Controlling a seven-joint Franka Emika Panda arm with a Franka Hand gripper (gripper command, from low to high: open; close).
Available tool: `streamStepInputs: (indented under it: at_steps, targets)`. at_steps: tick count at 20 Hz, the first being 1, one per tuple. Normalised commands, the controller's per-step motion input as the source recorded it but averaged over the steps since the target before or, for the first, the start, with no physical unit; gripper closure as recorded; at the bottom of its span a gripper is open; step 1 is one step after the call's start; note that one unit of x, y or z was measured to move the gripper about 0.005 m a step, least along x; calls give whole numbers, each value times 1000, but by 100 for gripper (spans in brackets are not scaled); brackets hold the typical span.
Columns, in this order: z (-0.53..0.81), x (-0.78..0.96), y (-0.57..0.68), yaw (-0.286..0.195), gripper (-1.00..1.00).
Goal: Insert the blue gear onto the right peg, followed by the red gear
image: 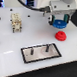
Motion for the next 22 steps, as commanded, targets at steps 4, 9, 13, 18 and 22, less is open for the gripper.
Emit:
streamStepInputs:
  at_steps: [4, 9, 13, 18, 22]
  targets:
    - [414, 807, -346, 0, 100]
    - [422, 800, -342, 0, 100]
    - [297, 782, -319, 0, 100]
    - [170, 738, -297, 0, 100]
    - [25, 624, -248, 0, 100]
